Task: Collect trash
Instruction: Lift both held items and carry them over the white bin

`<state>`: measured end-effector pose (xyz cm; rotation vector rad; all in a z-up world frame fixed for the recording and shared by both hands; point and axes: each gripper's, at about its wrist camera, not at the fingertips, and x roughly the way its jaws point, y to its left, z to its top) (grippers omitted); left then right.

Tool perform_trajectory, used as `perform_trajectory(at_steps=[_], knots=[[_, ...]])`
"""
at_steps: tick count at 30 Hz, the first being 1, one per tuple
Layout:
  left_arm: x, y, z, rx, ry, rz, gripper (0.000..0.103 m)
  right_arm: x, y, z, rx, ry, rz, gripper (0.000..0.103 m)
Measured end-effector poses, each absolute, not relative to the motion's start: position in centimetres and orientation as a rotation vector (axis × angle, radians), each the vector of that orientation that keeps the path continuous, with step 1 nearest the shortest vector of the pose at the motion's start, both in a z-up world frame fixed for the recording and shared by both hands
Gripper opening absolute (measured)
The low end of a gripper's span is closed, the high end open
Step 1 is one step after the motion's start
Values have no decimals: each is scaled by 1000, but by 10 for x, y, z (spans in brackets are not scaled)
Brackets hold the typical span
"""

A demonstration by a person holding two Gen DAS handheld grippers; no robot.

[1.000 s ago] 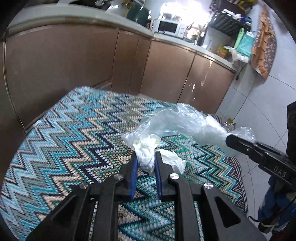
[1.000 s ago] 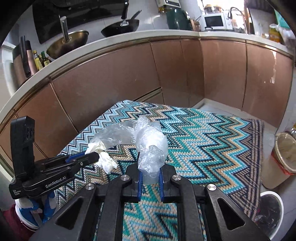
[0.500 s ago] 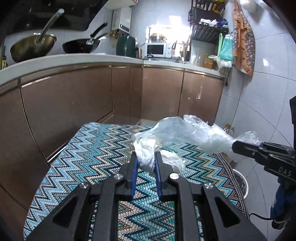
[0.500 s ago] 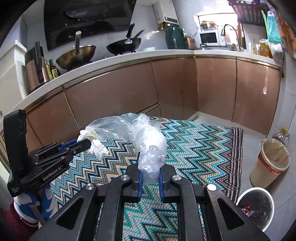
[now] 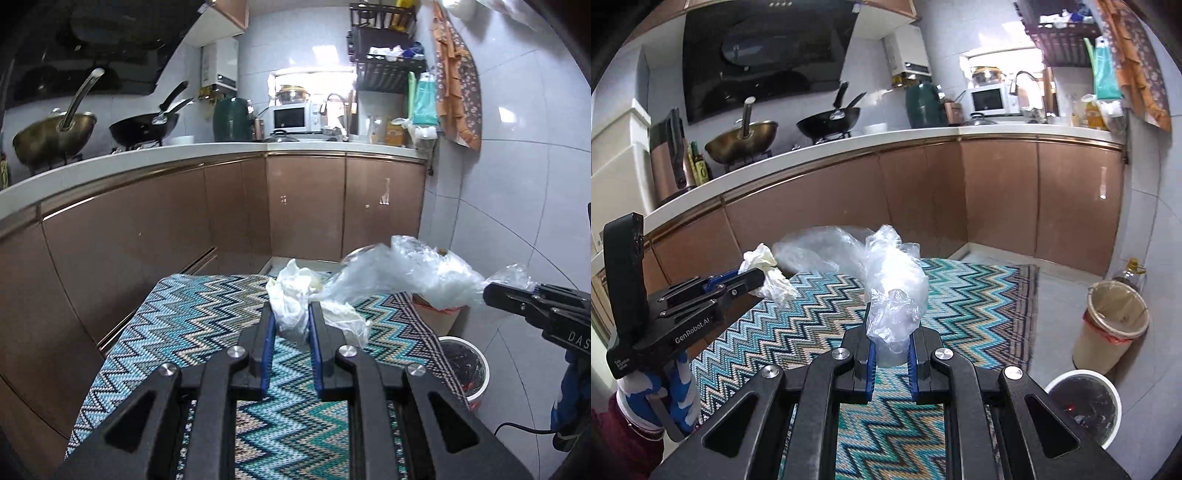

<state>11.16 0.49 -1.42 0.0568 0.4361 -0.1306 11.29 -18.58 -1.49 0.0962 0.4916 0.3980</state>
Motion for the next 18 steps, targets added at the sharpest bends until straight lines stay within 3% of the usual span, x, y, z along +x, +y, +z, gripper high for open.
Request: perform_trajectory(at_steps=[18], knots=[[183, -197, -30, 208, 575, -458, 16, 96, -335, -67, 214, 559, 78, 13]])
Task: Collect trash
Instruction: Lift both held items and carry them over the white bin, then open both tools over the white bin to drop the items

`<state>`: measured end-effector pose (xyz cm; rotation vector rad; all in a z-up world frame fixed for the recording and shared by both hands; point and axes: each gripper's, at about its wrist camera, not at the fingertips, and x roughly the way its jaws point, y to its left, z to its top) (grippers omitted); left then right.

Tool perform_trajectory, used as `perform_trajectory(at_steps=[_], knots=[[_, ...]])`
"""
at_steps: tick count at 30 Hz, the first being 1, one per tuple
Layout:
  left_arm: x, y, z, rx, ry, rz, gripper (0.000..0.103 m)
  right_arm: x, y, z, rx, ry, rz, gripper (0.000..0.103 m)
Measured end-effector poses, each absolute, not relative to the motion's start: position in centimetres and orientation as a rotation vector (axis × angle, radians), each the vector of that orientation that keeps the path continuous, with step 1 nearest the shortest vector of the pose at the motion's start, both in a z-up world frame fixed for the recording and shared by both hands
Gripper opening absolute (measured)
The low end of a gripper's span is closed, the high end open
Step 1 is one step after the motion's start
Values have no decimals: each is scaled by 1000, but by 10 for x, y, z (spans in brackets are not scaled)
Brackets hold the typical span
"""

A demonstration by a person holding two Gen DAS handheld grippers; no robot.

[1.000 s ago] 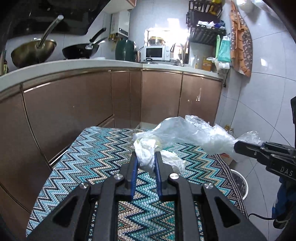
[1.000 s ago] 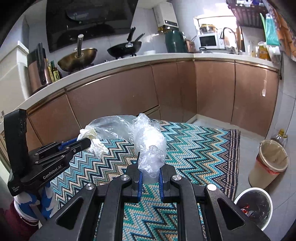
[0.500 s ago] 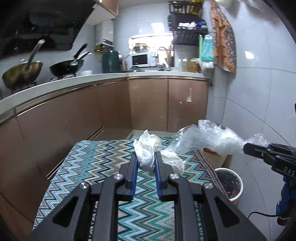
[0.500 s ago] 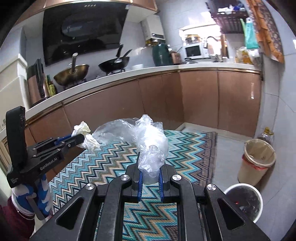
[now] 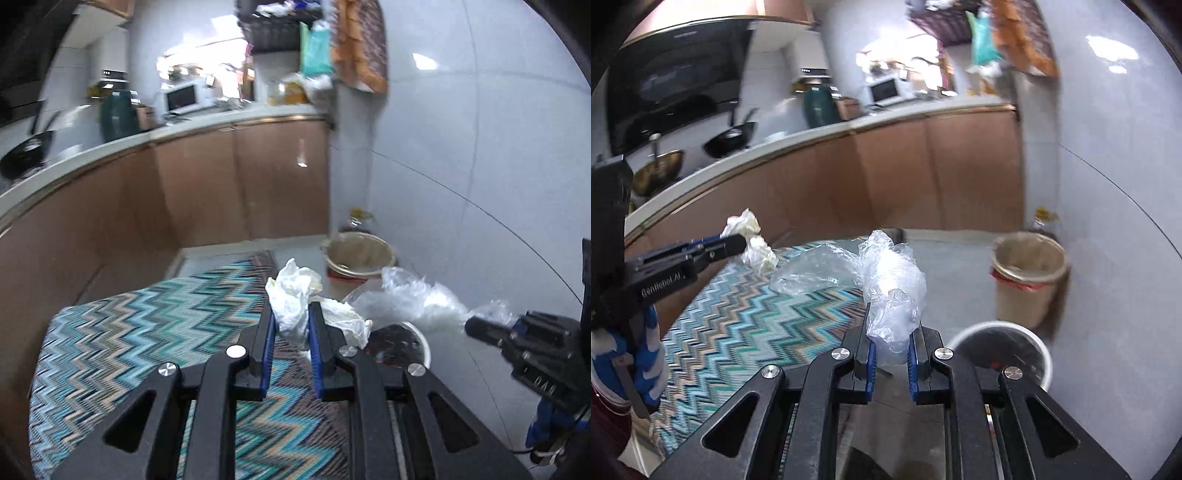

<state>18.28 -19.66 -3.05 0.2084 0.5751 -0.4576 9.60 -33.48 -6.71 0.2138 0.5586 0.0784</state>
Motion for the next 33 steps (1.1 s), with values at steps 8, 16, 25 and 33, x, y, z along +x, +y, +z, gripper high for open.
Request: perform_trajectory(at_steps=[8, 16, 25, 33], knots=[[235, -294, -78, 285, 691, -517, 16, 125, -398, -117, 288, 659, -30, 13], [270, -345, -128, 329, 801, -512, 17, 168, -439, -166, 330, 729, -67, 15], [306, -371, -167, 298, 867, -489, 30, 210, -458, -210, 327, 807, -79, 45], [313, -352, -165, 195, 893, -537, 47, 206, -460, -227, 329, 860, -138, 52]])
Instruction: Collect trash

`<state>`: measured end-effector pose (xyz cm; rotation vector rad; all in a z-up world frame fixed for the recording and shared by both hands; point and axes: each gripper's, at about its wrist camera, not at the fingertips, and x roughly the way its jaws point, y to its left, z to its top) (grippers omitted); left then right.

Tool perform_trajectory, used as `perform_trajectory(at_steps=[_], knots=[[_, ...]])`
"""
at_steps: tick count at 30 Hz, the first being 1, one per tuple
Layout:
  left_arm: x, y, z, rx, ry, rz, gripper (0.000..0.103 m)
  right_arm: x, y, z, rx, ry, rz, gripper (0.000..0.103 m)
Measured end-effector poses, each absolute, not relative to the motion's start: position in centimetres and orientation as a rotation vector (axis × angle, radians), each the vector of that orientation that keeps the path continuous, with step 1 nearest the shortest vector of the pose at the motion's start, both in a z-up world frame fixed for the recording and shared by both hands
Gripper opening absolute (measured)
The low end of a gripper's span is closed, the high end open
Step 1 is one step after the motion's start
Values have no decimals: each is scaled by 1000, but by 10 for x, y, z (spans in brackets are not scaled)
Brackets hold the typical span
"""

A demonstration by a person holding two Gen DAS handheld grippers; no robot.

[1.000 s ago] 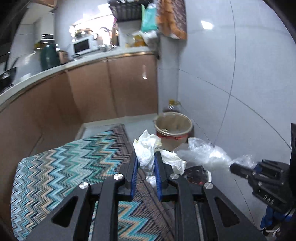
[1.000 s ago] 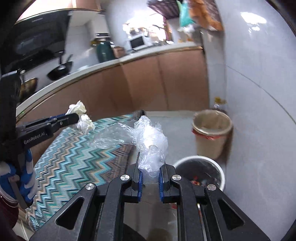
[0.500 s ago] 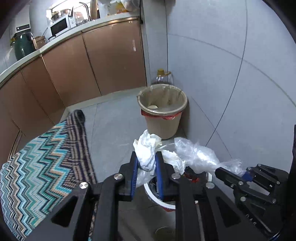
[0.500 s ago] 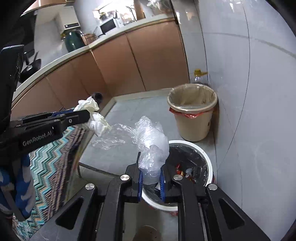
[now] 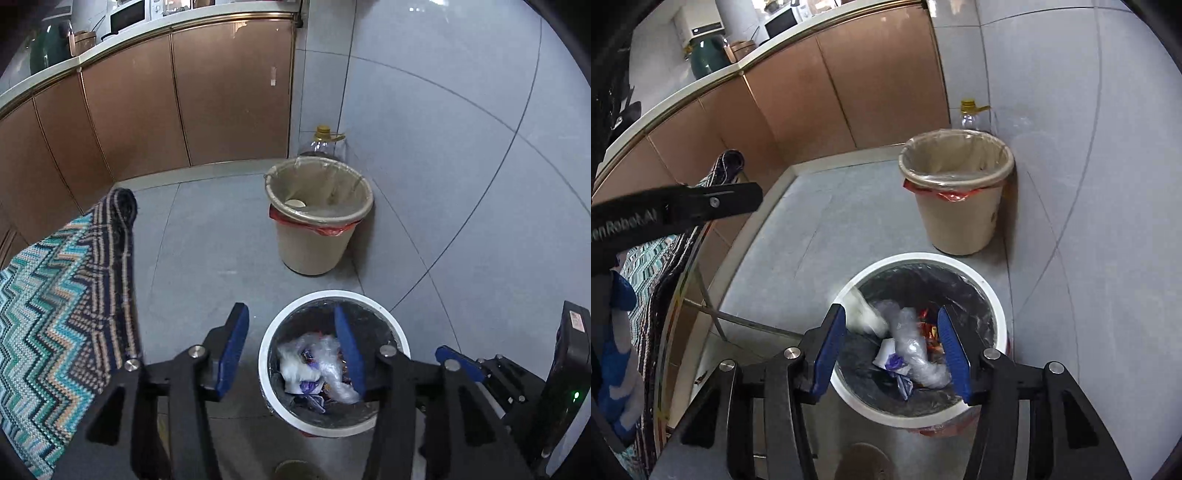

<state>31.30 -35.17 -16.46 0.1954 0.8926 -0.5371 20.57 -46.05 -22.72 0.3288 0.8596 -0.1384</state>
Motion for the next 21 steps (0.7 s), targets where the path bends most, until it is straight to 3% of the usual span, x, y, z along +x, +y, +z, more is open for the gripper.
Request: perform_trajectory(at_steps=[6, 18, 21], knots=[[287, -312, -134, 167, 827, -555, 47, 186, -447, -199, 293, 829, -177, 52], [215, -178, -58, 123, 617, -431, 57, 135, -325, -84, 132, 653, -77, 73], [192, -135, -38, 107, 560, -363, 63, 120, -293, -60, 80, 609, -64, 78]])
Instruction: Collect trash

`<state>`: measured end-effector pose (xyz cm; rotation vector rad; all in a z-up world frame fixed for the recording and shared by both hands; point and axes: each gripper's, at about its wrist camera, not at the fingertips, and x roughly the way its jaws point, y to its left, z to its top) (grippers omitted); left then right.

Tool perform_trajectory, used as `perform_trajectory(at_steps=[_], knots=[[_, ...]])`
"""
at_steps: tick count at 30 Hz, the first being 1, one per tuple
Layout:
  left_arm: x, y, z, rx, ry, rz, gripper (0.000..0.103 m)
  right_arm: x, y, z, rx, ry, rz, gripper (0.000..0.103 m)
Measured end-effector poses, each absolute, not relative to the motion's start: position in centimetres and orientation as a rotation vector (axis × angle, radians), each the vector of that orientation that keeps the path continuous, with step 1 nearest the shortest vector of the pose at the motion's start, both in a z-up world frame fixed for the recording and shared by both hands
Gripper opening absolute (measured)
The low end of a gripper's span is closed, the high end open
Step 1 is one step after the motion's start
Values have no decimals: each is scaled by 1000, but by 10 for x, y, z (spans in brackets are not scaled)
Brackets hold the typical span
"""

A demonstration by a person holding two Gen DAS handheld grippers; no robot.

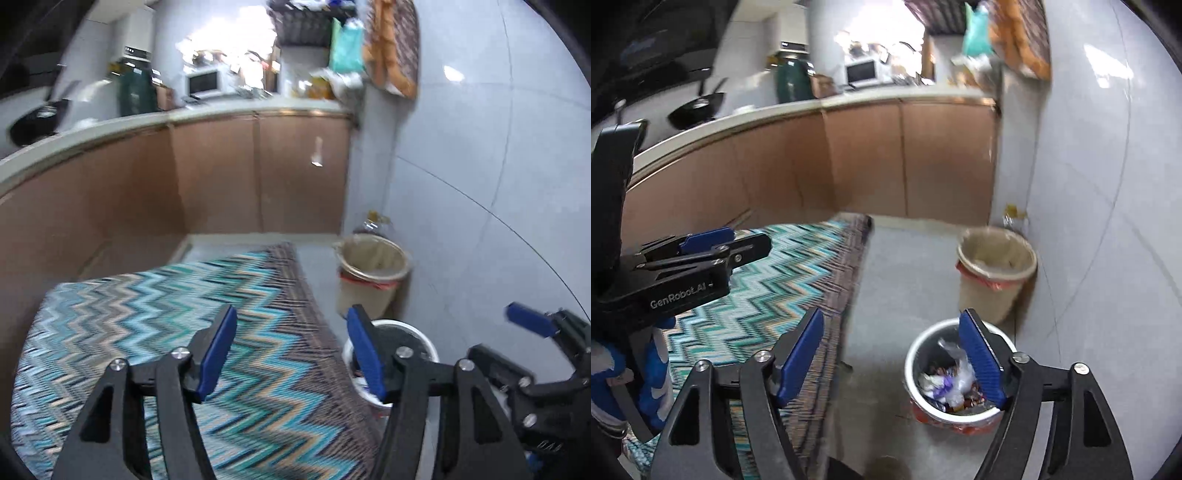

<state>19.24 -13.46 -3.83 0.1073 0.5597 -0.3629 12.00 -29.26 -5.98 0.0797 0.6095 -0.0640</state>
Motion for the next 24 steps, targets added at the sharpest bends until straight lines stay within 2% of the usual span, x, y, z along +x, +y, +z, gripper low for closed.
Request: perform_trajectory(at_steps=[6, 13, 24], knots=[[154, -70, -13, 87, 452, -234, 70, 94, -245, -25, 12, 531, -88, 85], [116, -38, 2, 124, 326, -146, 79, 65, -214, 1, -35, 450, -132, 102], [77, -14, 25, 65, 216, -110, 88, 33, -186, 30, -87, 366, -159, 103]])
